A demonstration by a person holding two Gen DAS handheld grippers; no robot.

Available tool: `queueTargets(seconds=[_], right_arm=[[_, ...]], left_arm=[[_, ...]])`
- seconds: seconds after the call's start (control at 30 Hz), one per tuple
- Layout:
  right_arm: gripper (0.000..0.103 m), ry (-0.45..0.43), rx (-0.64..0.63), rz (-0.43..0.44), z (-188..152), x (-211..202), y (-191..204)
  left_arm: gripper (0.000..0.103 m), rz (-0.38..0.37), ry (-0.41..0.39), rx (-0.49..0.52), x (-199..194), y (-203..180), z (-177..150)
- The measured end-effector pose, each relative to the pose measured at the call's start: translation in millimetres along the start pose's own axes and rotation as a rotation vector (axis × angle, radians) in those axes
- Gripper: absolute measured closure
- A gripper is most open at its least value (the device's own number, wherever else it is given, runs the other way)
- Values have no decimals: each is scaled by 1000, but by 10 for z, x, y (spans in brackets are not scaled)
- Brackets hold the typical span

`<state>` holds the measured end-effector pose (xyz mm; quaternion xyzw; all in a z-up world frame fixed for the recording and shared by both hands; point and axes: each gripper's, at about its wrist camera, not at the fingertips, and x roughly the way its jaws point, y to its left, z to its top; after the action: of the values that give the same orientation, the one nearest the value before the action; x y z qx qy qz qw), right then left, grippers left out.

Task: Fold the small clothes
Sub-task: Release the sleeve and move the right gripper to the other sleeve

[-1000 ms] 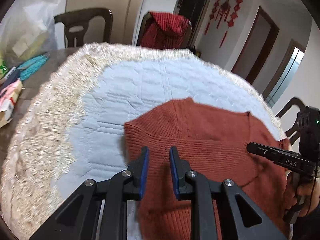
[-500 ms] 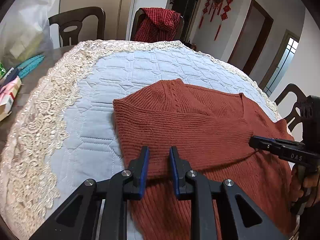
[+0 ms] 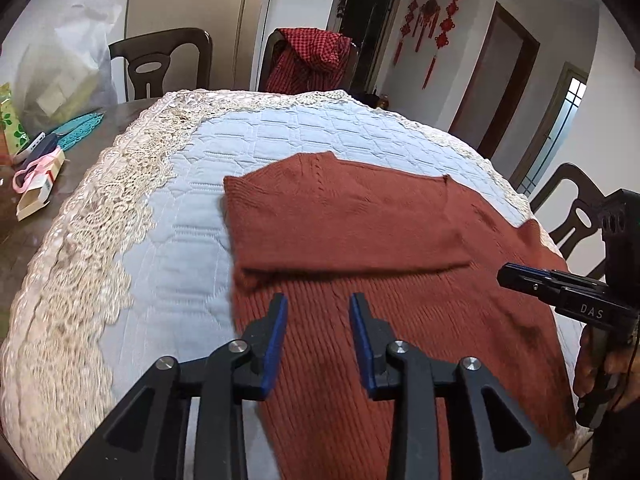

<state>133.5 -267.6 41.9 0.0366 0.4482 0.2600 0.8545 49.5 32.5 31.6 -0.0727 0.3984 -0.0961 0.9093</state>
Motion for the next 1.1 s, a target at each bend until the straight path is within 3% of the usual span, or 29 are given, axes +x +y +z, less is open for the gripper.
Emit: queueTargets(seconds=[0.1, 0.17, 0.43, 1.1], right_arm=[[65, -13, 2, 6, -115, -106, 31], [62, -25, -4, 6, -192, -188, 44], [62, -37, 31, -32, -439, -394, -110], [62, -104, 154, -72, -497, -678, -570]], left_arm=[[62, 8, 0, 14, -85, -74, -123], [61, 9, 4, 25, -121, -118, -193], [60, 22, 21, 26, -144, -220, -318], [57, -1, 10, 58, -99, -689, -198]])
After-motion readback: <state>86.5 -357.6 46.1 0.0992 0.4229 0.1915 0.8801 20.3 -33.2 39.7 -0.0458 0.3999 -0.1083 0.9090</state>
